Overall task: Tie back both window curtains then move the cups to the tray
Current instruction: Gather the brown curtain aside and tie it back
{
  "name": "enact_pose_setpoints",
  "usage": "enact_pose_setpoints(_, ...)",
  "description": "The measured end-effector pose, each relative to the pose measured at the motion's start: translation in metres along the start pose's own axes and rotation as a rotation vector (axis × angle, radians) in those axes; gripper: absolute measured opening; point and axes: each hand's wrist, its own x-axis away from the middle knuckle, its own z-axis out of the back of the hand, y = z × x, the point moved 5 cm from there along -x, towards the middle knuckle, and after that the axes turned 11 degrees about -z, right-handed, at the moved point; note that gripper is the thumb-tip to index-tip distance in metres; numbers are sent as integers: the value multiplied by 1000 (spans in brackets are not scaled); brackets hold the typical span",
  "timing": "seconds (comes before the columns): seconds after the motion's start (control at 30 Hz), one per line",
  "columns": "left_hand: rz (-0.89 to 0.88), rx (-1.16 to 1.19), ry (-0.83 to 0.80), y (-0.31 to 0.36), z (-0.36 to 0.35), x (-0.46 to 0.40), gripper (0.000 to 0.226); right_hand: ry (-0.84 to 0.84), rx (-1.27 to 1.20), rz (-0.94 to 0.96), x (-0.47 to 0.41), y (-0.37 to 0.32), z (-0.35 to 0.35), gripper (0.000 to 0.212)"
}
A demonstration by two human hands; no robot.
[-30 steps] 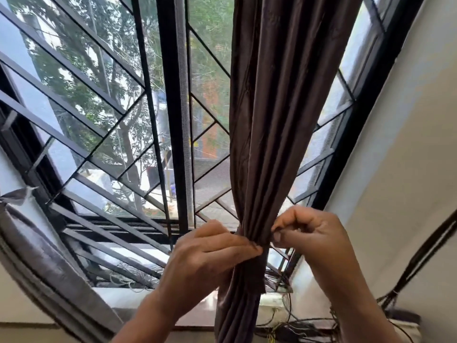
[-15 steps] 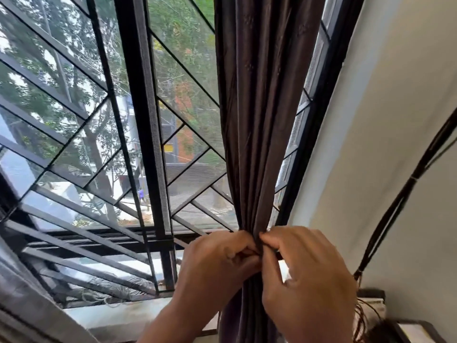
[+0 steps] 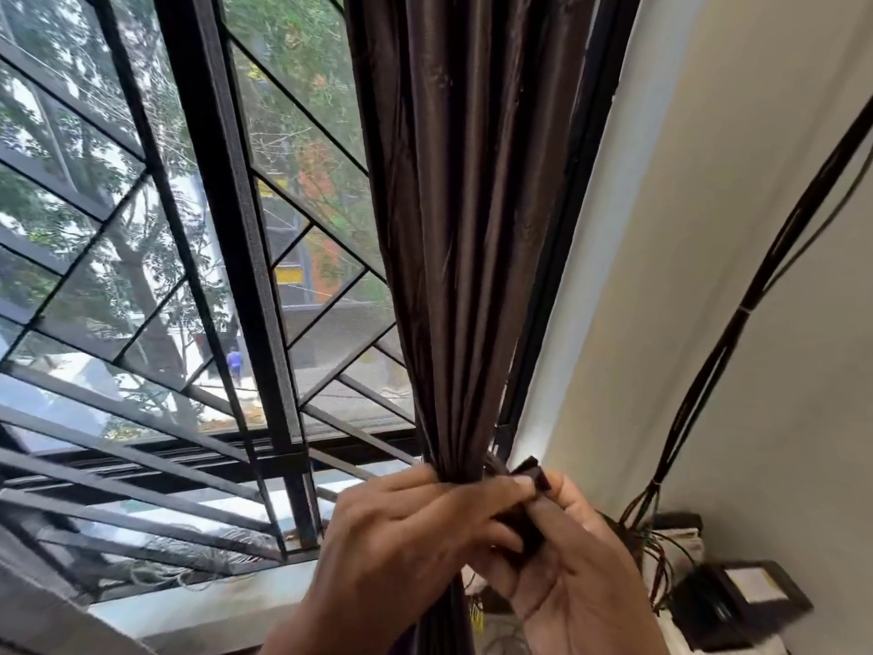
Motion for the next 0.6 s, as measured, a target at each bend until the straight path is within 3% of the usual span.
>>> enact_pose_setpoints(0.1, 294, -96, 19, -10, 4, 4, 20, 130, 150, 200, 1, 5, 8, 26)
enact_pose_setpoints(0.17, 396, -181, -11, -14, 6, 7, 26, 325, 569, 643, 11, -4, 11, 28)
enact_pose_setpoints(0.2, 389, -199, -40, -15, 7, 6, 26, 369, 845, 889, 19, -8, 4, 16)
enact_pose_setpoints(0.23, 369, -203, -73, -13, 7, 5, 27, 374, 1097, 1096, 27, -6, -6, 4)
enact_pose_setpoints(0.3, 328, -218, -119, -11, 7, 1, 32, 383, 1369, 1374, 39, 1, -20, 9)
enact_pose_setpoints(0.43, 251, -100, -50, -7, 9, 0, 37, 352, 1304, 1502, 34, 8, -33, 28)
enact_pose_setpoints(0.53, 202, 15, 39, -11, 12, 10, 37, 79, 1341, 1383, 19, 1, -16, 22)
enact_pose_setpoints(0.6, 295, 96, 123, -18, 14, 20, 34, 47, 1360, 1305, 27, -1, -8, 28)
